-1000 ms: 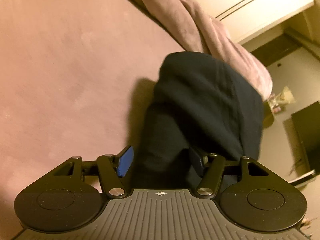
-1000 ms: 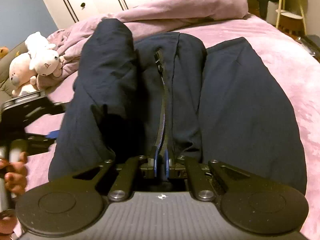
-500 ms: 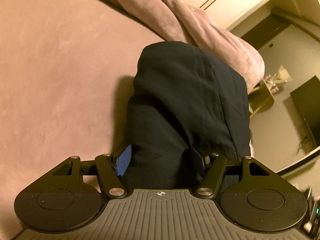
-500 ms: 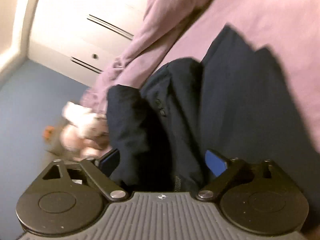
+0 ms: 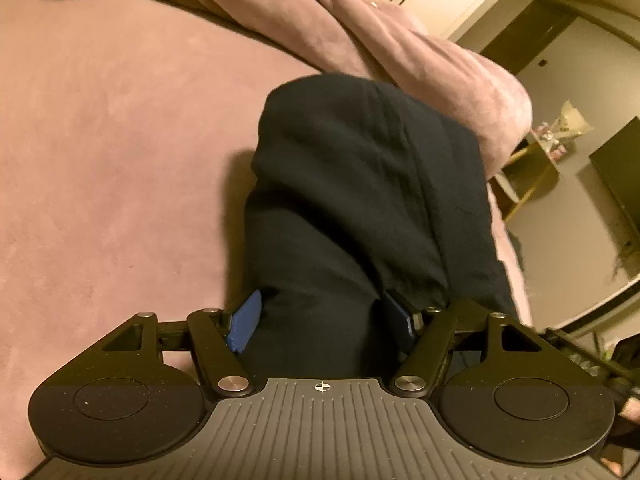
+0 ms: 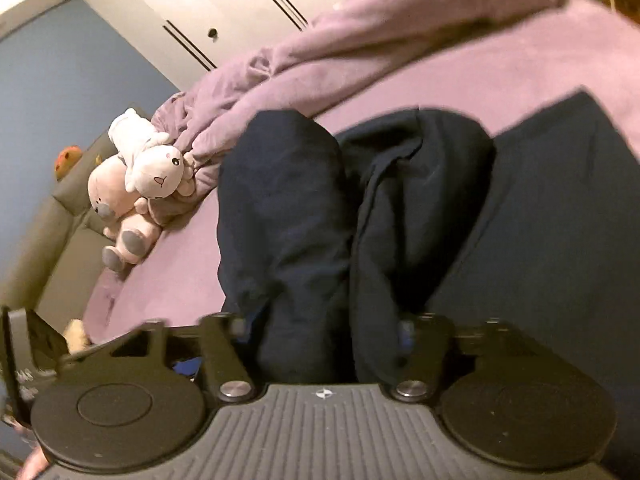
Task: Fold large clothes
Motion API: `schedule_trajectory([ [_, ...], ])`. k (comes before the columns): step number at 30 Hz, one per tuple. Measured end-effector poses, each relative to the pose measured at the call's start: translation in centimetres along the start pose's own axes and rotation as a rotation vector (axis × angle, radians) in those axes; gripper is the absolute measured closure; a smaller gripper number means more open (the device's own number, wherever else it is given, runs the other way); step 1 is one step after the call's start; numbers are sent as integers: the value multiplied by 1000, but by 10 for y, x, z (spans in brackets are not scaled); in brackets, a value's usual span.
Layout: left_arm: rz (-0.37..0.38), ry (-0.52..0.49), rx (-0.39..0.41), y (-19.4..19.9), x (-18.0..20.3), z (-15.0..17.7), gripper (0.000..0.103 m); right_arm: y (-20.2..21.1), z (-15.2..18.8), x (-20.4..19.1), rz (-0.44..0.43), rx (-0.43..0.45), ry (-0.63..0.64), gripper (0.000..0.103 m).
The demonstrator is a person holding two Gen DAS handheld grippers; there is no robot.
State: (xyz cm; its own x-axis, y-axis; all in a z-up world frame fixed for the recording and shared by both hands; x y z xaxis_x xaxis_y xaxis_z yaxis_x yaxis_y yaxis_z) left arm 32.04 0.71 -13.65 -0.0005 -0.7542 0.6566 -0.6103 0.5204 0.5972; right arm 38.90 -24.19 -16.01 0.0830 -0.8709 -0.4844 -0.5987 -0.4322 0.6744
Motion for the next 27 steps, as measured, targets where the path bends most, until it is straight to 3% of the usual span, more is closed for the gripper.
schedule_trajectory([
  [2, 6, -10, 53, 19, 0, -1, 36, 7, -1, -6, 44, 30, 43, 59],
  [4, -45, -33, 113, 34, -7, -4, 34, 16, 0, -11, 73, 65, 89, 62],
  [5, -78, -50, 114, 35, -11, -4, 34, 20, -1, -12, 92, 81, 111, 64],
  [8, -143, -25, 22, 18, -27, 4, 34, 32, 0, -20, 130, 125, 150, 70],
  [11, -105, 8, -2, 6, -22, 9, 37, 45, 0, -22, 166, 168, 191, 75],
  [14, 51, -6, -22, 5, 11, 10, 40, 67, 2, -11, 189, 198, 173, 76],
  [18, 70, -181, -59, -6, 66, 23, 29, 101, 2, 12, 213, 240, 126, 78],
  [21, 64, -218, -79, -23, 87, 36, 25, 118, 5, 40, 244, 259, 53, 81],
  [27, -43, -431, -48, -41, 107, 63, 11, 110, 30, 119, 380, 216, -101, 85],
])
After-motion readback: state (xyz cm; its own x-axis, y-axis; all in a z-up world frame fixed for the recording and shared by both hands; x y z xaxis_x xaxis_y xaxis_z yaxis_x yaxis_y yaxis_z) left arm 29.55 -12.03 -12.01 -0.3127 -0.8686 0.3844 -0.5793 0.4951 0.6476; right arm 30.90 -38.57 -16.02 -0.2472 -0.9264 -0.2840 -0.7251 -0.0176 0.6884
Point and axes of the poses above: each gripper's, at about its wrist camera, not at the fingertips, and y roughly against the way its jaws point, x to its right, z to its underside, the point moved 7 cm from there along -y, roughly the way its jaws point, and after that the axes turned 10 degrees about z, right-handed, at the moved point
